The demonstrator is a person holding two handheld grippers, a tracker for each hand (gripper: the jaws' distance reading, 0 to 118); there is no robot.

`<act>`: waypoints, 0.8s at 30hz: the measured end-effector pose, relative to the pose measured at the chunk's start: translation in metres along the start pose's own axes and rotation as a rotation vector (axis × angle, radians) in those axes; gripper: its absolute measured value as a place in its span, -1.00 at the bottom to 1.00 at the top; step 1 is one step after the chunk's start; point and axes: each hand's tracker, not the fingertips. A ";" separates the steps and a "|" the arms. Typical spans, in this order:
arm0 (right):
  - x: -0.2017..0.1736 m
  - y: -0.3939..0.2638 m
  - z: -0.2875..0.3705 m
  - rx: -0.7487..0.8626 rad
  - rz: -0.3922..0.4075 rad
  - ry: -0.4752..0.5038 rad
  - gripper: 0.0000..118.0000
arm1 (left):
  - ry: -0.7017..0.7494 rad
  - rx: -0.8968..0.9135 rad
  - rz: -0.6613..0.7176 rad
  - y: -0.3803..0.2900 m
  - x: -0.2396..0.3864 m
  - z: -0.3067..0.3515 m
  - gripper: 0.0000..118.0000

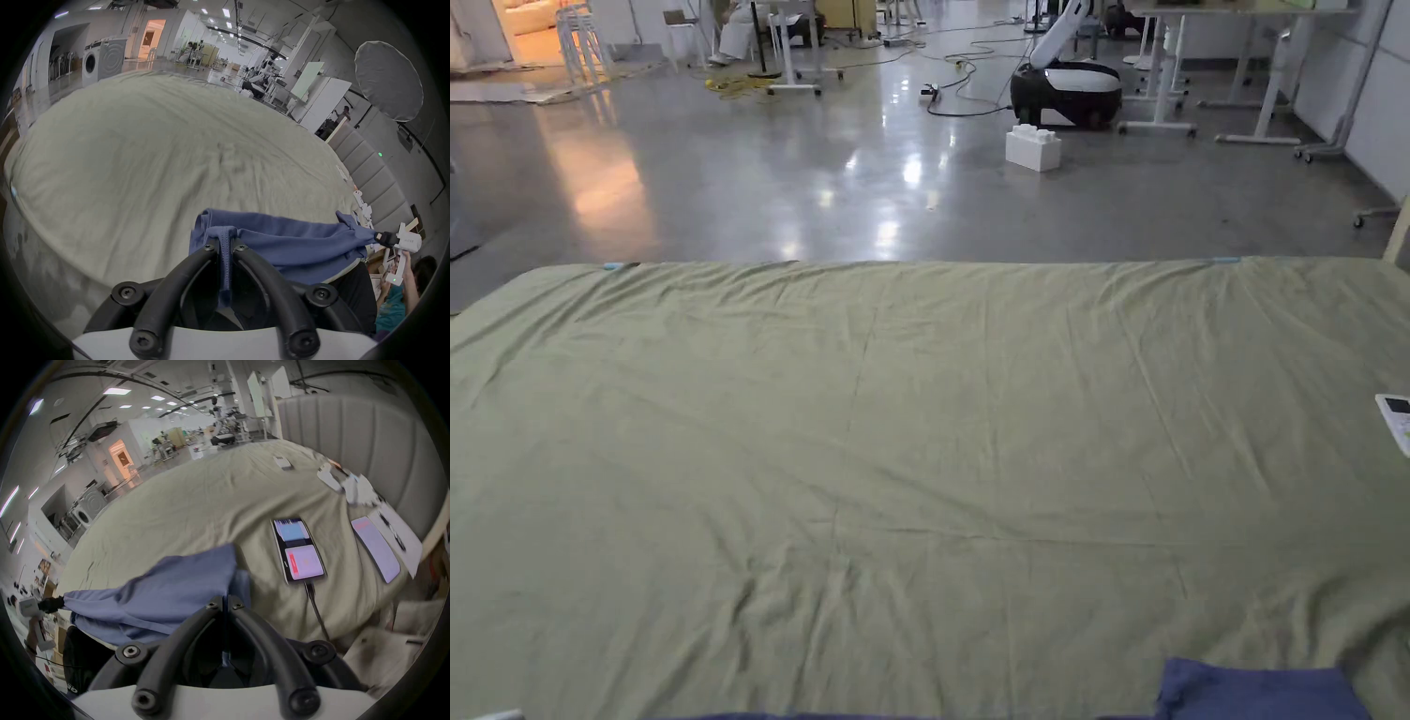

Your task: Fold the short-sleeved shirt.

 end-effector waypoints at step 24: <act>-0.096 -0.023 0.107 0.528 0.235 0.028 0.12 | 0.130 0.662 -0.441 -0.011 0.122 0.149 0.62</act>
